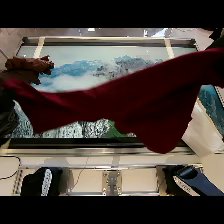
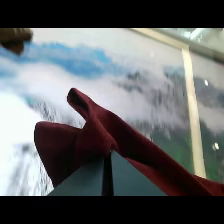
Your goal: Fold the shirts.
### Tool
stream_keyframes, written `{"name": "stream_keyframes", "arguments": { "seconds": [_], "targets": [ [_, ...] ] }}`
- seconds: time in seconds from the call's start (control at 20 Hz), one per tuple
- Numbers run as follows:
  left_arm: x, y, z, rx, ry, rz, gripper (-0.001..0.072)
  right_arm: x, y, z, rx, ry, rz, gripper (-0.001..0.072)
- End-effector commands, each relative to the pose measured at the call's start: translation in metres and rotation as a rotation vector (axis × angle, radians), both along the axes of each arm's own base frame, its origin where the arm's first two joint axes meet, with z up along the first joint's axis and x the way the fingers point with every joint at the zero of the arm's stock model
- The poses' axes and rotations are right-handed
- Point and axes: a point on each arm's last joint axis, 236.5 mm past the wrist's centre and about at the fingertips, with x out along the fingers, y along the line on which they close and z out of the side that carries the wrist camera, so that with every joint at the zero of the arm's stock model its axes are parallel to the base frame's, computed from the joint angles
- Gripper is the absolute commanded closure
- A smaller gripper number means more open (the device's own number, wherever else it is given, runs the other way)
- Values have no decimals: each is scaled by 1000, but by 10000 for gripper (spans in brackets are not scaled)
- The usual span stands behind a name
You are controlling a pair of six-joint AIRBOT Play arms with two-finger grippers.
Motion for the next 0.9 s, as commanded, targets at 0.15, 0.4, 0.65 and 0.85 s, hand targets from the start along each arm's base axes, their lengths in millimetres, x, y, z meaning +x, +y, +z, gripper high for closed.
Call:
{"name": "stream_keyframes", "arguments": {
  "seconds": [0.15, 0.4, 0.65, 0.85],
  "targets": [
    [7, 1, -187, -192, 331, 61, 698, 97, 18, -156, -299, 502, -17, 701],
    [50, 30, -240, -266, 364, 207, 698, 204, 54, -303, -380, 690, -28, 701],
    [85, 59, -276, -333, 346, 361, 697, 290, 85, -388, -288, 596, -98, 699],
    [111, 88, -260, -293, 230, 436, 698, 359, 107, -347, -85, 304, -176, 699]
  ]
}}
